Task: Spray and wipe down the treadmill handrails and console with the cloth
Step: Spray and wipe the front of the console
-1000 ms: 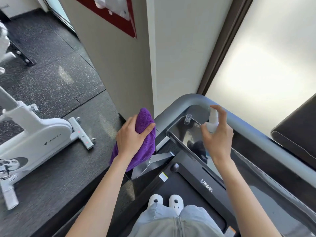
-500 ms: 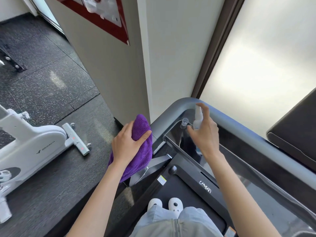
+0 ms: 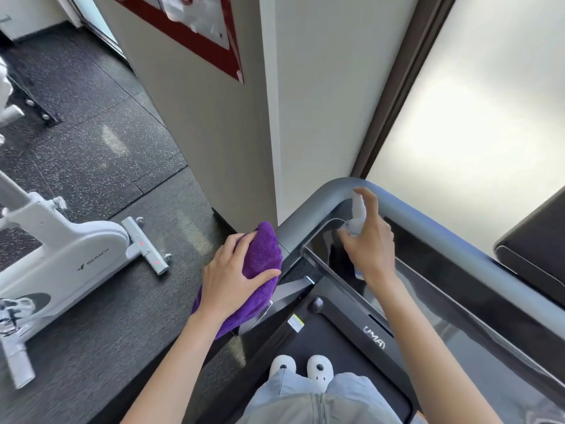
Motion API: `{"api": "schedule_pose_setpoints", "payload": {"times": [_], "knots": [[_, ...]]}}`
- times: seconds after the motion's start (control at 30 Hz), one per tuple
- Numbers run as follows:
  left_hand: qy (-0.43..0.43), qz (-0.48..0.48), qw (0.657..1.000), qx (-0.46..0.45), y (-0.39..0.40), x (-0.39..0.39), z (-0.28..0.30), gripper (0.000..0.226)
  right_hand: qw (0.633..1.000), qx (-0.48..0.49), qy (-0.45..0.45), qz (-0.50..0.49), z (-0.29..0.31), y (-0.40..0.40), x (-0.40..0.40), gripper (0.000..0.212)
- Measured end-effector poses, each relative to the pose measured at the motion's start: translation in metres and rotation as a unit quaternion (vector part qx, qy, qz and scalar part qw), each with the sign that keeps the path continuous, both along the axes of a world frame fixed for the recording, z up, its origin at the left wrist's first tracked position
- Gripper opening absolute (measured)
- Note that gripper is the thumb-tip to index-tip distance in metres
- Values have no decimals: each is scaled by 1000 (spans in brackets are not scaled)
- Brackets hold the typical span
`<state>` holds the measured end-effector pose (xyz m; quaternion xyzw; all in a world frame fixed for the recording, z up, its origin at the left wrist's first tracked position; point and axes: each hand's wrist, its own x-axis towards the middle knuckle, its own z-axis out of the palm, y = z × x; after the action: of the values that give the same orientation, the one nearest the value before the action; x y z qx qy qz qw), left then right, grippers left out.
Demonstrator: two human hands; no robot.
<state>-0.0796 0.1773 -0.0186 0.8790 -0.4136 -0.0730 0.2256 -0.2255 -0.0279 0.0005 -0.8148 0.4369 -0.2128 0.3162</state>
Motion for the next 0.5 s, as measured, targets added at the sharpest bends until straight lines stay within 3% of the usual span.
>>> {"api": "schedule_pose_setpoints", "payload": {"times": [0.17,0.37,0.5], "knots": [[-37,-6,999,-8,-29,3,-3,77,998,29,-53,-8,4,12,-30,74],[27,-33,997,68,-144,10,0,81,997,32,-66,-9,7,17,-39,75],[36,-31,995,93,-112,10,-2,97,997,28,-70,6,9,15,-34,74]]}}
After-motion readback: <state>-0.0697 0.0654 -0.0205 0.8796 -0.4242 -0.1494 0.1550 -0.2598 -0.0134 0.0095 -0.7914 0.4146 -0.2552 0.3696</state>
